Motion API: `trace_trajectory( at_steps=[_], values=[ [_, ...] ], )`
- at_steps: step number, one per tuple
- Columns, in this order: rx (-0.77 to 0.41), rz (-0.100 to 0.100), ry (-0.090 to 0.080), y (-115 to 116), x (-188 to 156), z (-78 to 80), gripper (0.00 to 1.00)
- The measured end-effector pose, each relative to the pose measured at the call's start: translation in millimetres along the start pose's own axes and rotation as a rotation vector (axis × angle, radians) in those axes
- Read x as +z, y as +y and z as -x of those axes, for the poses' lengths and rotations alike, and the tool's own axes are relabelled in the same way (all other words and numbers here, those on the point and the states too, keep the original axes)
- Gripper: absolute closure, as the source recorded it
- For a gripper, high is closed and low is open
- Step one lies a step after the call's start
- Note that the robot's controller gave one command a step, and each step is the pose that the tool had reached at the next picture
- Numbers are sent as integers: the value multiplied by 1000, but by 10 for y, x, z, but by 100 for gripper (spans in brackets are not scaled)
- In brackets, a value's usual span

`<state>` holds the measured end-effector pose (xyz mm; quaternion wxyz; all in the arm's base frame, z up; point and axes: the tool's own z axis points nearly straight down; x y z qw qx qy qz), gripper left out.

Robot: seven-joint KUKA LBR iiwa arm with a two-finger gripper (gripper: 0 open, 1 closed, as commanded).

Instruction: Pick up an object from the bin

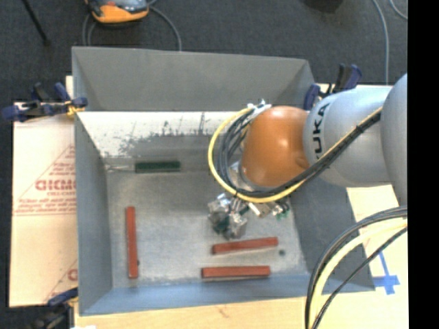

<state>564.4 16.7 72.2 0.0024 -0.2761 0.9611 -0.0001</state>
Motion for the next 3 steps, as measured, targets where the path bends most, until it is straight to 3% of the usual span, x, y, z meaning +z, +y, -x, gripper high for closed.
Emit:
trace_trajectory(
  at_steps=[1, 2, 3],
  values=[
    [14, 1, 2, -193, -748, -226, 100],
    [16, 1, 2, -192, -748, -225, 100],
    [-41, 1, 1, 341, -1858, -221, 100]
  ],
)
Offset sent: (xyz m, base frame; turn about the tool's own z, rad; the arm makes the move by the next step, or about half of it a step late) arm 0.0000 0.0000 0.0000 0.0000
